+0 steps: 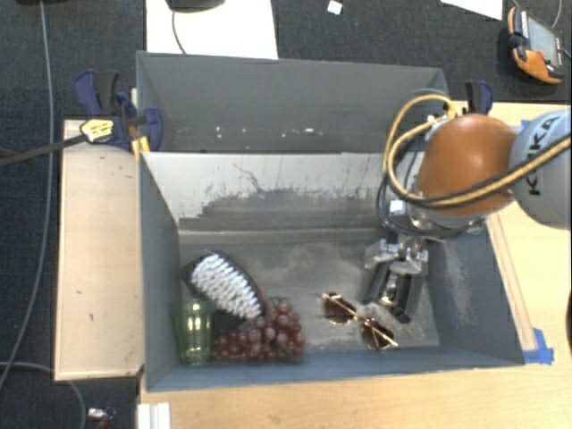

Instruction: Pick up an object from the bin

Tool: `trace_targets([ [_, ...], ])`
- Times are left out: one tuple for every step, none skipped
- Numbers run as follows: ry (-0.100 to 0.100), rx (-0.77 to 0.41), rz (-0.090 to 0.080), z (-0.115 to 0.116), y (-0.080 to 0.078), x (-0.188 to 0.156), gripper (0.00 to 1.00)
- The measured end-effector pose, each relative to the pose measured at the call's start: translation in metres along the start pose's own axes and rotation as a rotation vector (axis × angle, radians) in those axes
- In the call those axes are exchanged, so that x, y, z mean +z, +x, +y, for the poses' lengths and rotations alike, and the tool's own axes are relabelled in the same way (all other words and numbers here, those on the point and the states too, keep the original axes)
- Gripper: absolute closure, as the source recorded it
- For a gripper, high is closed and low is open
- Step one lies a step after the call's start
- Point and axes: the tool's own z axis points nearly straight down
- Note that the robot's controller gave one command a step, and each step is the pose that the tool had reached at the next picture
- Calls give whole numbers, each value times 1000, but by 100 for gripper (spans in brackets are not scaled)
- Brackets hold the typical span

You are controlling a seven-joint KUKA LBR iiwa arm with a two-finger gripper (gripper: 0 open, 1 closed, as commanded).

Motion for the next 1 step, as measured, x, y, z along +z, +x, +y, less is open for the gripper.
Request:
trace_targets([
  [1, 2, -1, 1, 0, -5, 100],
])
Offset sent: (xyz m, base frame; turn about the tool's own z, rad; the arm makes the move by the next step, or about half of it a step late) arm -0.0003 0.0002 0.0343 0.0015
